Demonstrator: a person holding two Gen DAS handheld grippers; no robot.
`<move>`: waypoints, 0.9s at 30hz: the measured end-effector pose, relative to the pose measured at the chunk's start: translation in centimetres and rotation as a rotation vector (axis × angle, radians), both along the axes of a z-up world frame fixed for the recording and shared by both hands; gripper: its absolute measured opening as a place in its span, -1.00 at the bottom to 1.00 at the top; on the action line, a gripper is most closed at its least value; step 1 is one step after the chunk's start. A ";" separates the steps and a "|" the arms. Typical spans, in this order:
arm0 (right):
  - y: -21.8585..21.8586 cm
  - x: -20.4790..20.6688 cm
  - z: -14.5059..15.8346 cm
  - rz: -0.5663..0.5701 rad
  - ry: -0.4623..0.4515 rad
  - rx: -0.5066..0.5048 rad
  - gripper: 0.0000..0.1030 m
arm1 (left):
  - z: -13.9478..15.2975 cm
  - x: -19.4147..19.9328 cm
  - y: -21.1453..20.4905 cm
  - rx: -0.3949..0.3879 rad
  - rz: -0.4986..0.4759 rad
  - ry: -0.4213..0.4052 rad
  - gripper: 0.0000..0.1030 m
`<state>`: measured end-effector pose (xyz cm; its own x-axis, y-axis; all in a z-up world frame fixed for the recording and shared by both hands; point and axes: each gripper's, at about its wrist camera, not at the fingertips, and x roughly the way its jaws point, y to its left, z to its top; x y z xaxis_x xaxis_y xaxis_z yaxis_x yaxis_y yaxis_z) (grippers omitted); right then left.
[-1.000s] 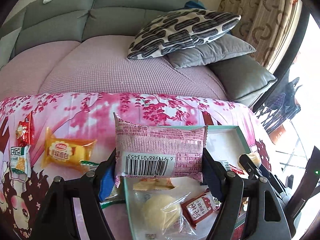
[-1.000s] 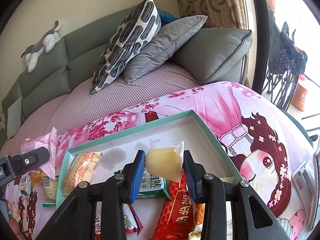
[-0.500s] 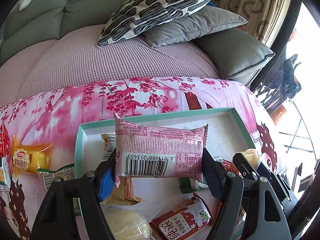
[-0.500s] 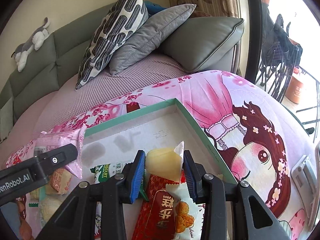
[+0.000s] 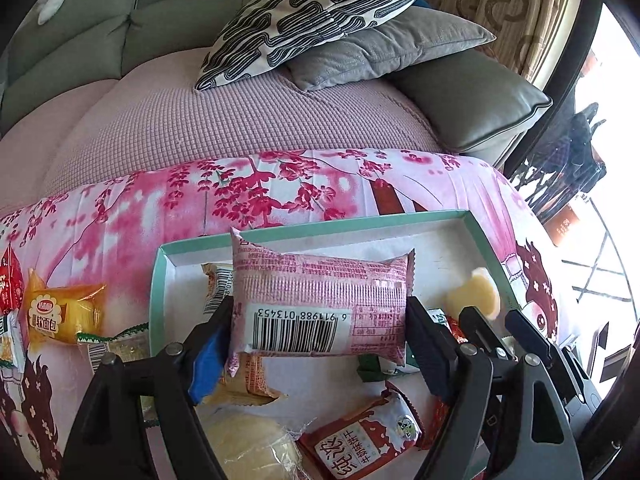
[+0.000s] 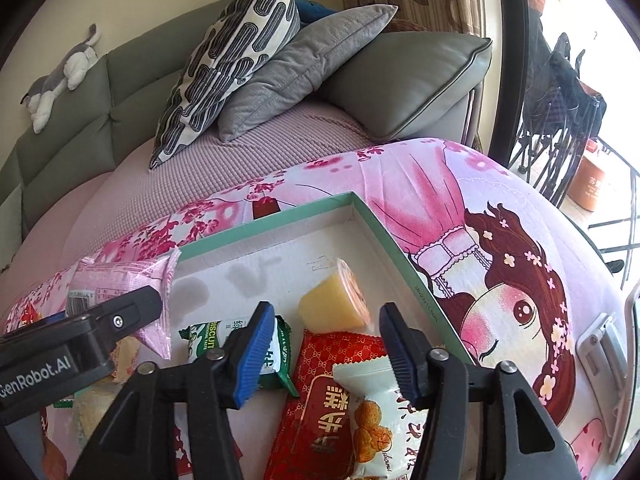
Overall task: Organize snacks
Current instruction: 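Open both tools to drop the cup and pink pack in the tray, then withdraw both tools from the tray back over the remaining snacks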
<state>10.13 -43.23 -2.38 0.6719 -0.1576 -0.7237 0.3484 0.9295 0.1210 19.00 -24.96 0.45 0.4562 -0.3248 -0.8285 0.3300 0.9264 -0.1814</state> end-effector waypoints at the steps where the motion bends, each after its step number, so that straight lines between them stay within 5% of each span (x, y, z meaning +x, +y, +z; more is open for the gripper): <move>1: 0.1 0.0 0.1 0.003 0.000 -0.003 0.23 | 0.2 -0.1 0.1 -0.001 0.002 -0.004 0.59; 8: 0.8 -0.6 1.1 0.016 0.008 -0.027 0.46 | 1.7 -1.1 1.7 -0.019 0.025 -0.037 0.63; 11: 1.3 -0.9 1.5 0.024 0.016 -0.039 0.52 | 2.2 -1.7 3.0 -0.030 0.053 -0.054 0.86; 27: 4.7 -3.7 2.4 0.095 0.042 -0.041 0.53 | 1.6 -4.9 11.1 -0.013 0.218 -0.089 0.87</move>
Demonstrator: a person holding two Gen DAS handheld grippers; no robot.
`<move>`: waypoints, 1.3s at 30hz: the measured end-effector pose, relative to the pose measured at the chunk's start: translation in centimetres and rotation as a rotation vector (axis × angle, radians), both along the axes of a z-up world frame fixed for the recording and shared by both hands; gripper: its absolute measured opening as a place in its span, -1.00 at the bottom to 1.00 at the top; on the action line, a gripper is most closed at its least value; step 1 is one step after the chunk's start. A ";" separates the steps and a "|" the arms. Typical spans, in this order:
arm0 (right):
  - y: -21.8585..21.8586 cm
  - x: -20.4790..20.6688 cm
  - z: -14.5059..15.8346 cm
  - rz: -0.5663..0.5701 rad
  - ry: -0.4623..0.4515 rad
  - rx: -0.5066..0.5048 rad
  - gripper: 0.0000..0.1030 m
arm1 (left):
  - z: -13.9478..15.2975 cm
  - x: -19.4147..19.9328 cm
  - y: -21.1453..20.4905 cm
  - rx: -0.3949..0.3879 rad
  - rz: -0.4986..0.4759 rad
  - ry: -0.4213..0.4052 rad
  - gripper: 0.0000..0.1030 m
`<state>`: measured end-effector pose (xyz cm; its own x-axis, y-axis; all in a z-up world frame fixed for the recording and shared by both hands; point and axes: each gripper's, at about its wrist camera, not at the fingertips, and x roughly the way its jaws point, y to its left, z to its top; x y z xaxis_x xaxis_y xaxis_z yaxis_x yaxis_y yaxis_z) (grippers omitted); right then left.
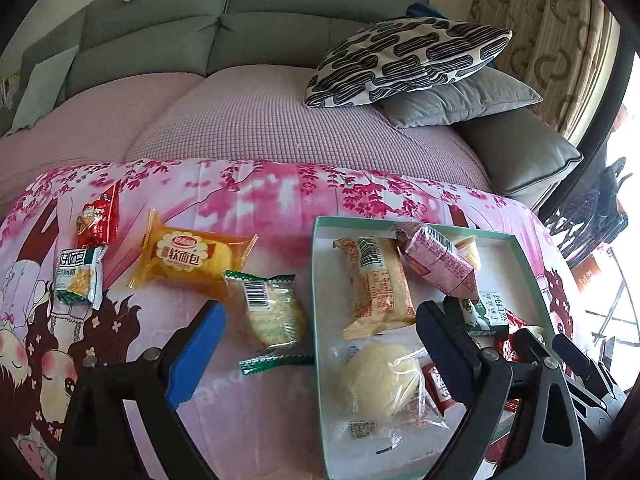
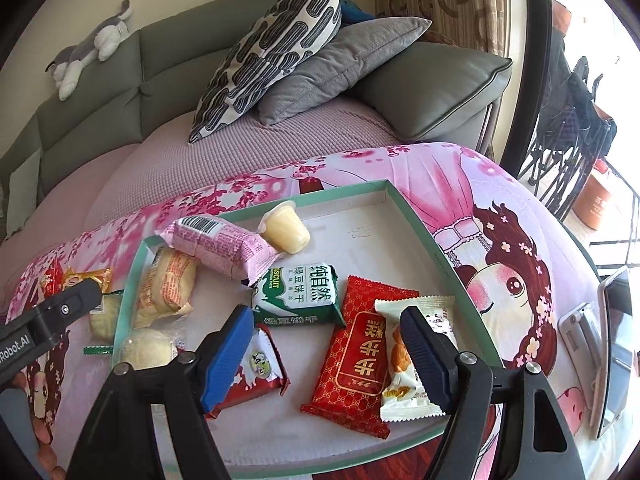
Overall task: Organize snacks
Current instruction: 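Withdraw both tools from the tray back over the remaining snacks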
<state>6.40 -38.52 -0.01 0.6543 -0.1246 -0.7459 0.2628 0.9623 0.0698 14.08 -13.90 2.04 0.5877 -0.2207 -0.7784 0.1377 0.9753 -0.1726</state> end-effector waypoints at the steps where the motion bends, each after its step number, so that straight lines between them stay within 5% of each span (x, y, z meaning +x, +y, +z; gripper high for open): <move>1: 0.2 -0.2 0.0 0.005 0.002 -0.002 0.53 | -0.1 -0.2 0.3 0.001 0.005 -0.004 0.87; 13: 1.1 0.1 -0.4 0.019 0.017 -0.012 0.54 | -2.3 -0.8 2.4 -0.022 0.068 -0.010 0.98; 19: 1.1 0.4 -0.7 0.017 0.020 -0.013 0.99 | -2.6 -0.9 2.2 0.002 0.047 -0.022 0.98; 39: 3.5 0.3 -0.2 0.085 0.013 -0.025 1.00 | -2.0 -2.1 4.4 0.062 0.125 -0.025 0.98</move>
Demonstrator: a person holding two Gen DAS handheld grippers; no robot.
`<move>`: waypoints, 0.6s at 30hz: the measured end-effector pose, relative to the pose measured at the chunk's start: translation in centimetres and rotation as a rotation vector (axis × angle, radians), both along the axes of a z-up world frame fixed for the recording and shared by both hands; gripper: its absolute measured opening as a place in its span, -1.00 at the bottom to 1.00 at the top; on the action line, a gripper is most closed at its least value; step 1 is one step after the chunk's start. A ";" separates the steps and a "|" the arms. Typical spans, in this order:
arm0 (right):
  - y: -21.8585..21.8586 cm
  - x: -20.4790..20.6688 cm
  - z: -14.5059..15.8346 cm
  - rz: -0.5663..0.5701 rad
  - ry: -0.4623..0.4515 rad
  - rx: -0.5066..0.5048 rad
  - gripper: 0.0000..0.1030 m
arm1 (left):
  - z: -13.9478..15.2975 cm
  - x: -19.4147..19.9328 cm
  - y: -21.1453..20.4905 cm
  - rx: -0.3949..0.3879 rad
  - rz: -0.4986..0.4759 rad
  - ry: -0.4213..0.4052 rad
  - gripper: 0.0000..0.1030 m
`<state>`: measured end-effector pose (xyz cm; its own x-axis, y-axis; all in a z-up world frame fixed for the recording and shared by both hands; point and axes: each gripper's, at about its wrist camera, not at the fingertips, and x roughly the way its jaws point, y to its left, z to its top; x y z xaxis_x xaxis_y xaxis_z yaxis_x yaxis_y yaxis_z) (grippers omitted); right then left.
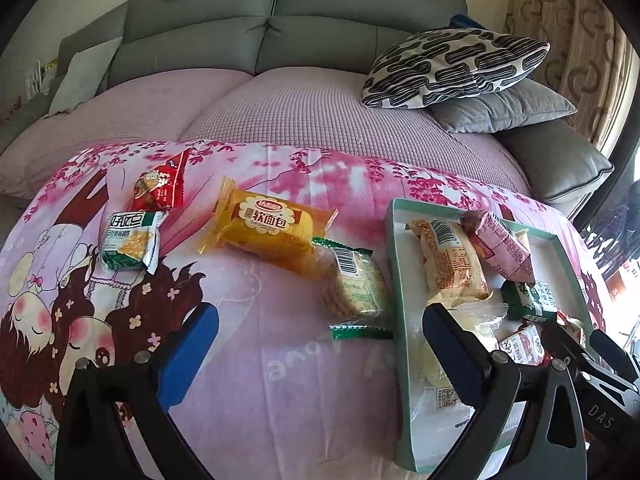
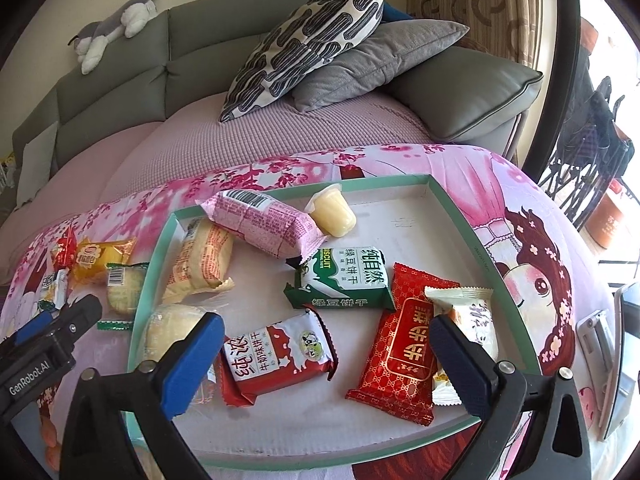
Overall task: Organize snacks
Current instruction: 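Withdraw both tools from the tray back over the remaining snacks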
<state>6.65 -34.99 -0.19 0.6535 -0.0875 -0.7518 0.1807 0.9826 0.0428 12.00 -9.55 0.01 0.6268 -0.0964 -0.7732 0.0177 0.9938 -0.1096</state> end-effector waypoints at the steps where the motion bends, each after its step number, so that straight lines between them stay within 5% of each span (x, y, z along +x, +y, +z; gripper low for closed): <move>1: 0.3 0.0 0.1 0.008 -0.005 0.001 1.00 | 0.1 -0.1 0.3 0.005 0.008 0.002 0.98; 7: 3.0 -0.1 0.7 0.081 -0.030 -0.002 1.00 | 0.4 0.0 3.9 0.033 0.133 0.040 0.98; 18: 8.6 0.1 0.7 0.219 -0.055 0.025 1.00 | 1.2 -0.8 12.3 0.051 0.347 -0.014 0.98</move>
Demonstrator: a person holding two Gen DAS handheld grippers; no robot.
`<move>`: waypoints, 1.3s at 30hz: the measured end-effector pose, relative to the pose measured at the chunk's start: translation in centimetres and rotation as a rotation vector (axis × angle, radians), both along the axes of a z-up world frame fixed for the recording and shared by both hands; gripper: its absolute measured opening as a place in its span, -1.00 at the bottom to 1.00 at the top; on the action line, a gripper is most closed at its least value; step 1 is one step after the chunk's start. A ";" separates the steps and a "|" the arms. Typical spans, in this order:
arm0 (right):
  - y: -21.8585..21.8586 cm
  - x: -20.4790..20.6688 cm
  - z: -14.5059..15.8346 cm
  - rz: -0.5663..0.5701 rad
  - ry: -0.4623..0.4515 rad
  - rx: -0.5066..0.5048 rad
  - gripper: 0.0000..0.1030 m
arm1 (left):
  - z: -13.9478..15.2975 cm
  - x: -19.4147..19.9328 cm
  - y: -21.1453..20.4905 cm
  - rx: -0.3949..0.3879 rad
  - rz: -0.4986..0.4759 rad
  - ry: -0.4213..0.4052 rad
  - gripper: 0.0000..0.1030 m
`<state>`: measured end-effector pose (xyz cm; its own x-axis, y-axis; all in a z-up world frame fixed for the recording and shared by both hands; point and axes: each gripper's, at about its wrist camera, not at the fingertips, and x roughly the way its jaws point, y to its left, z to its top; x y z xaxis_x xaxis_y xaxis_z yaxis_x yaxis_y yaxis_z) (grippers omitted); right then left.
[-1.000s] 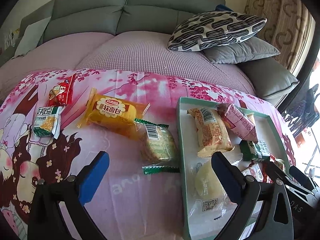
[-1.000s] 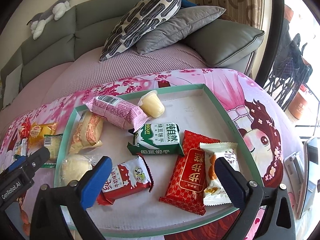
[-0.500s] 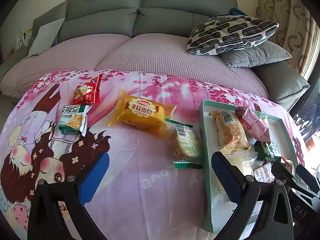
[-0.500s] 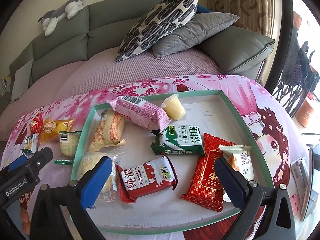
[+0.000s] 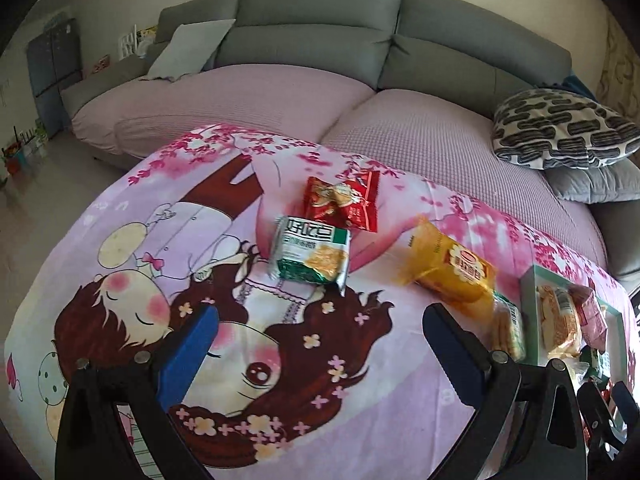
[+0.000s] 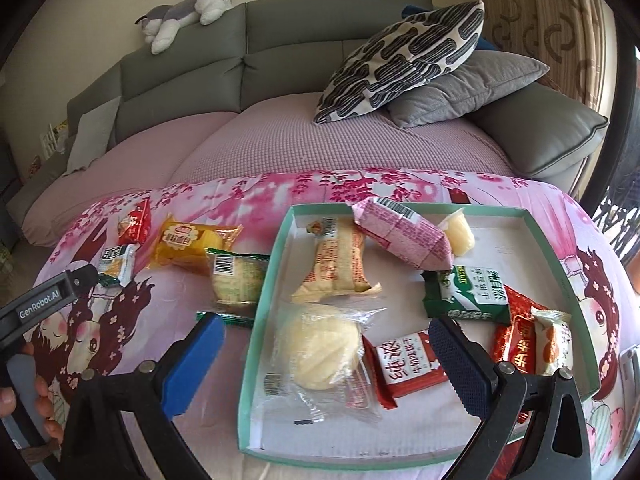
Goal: Organize snacks
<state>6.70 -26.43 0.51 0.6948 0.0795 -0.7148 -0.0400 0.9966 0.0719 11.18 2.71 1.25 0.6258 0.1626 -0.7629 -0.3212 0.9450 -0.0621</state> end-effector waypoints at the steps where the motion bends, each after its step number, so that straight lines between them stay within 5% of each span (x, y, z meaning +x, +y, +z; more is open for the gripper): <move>1: 0.6 0.0 0.0 0.012 -0.004 0.002 1.00 | 0.1 0.0 0.5 0.002 0.013 -0.006 0.98; 17: 5.4 0.6 -1.1 0.087 -0.024 0.025 1.00 | -0.6 0.4 3.2 -0.050 0.021 -0.079 0.98; 21: 5.8 1.4 -1.8 0.094 -0.007 0.000 1.00 | -0.6 1.0 3.8 -0.114 -0.016 -0.086 0.98; 33: 9.0 3.1 -2.2 0.158 -0.033 -0.219 0.97 | -1.8 4.1 4.5 -0.081 -0.006 0.011 0.98; 39: 10.6 4.1 -4.2 0.177 0.016 -0.345 0.64 | -2.6 5.9 4.2 -0.059 -0.048 0.066 0.98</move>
<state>10.80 -15.86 -3.66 0.6800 -0.0501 -0.7315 -0.2151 0.9401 -0.2644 17.08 6.90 -1.33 0.5796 0.0869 -0.8103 -0.2811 0.9546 -0.0986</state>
